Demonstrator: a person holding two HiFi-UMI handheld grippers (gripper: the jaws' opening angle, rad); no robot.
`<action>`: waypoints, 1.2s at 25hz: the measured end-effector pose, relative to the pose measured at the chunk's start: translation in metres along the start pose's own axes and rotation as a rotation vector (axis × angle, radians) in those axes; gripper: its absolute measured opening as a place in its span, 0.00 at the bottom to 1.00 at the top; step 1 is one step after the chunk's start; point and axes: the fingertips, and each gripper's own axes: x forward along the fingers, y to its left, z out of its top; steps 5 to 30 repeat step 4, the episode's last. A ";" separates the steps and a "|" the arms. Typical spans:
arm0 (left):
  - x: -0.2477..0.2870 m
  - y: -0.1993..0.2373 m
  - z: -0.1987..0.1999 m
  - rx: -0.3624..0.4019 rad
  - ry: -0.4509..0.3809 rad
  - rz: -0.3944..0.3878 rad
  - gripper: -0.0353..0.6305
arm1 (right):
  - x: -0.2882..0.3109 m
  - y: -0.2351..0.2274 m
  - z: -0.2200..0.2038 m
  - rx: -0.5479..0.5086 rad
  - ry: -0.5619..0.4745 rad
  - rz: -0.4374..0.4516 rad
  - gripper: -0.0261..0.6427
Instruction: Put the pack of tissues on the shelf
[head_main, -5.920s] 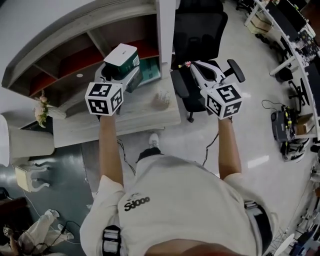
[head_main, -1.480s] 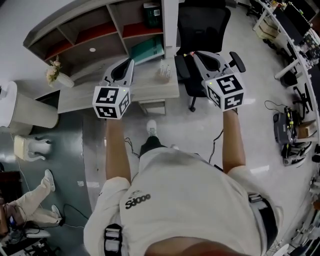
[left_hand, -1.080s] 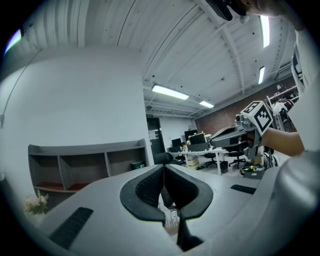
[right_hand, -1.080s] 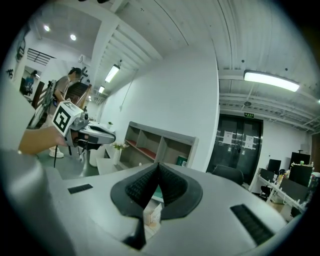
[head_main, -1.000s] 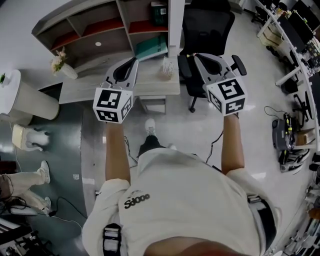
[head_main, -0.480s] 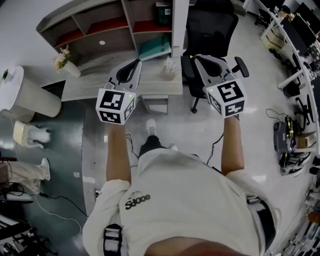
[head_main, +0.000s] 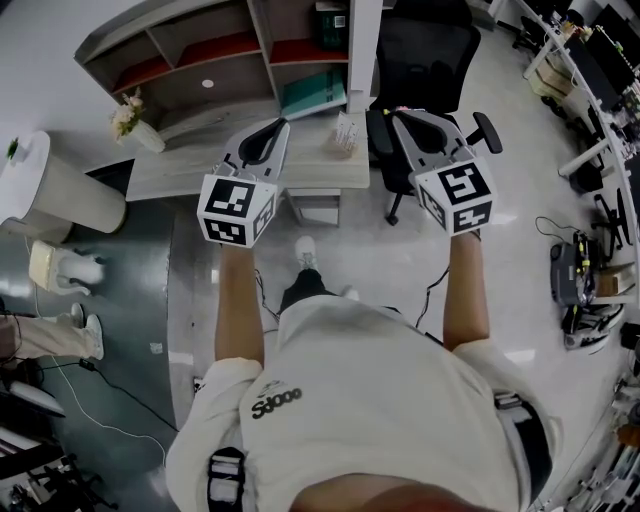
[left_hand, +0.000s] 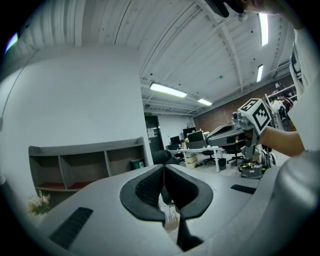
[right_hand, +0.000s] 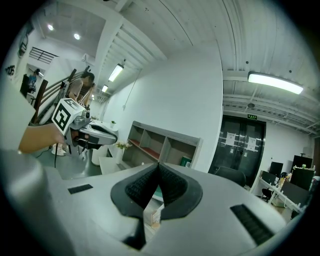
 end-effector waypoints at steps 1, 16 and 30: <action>0.001 0.000 -0.001 -0.001 0.001 -0.001 0.09 | 0.001 0.000 0.000 0.003 -0.001 0.000 0.05; 0.002 0.002 -0.003 -0.004 0.003 -0.004 0.09 | 0.004 -0.001 0.000 0.008 -0.004 -0.001 0.05; 0.002 0.002 -0.003 -0.004 0.003 -0.004 0.09 | 0.004 -0.001 0.000 0.008 -0.004 -0.001 0.05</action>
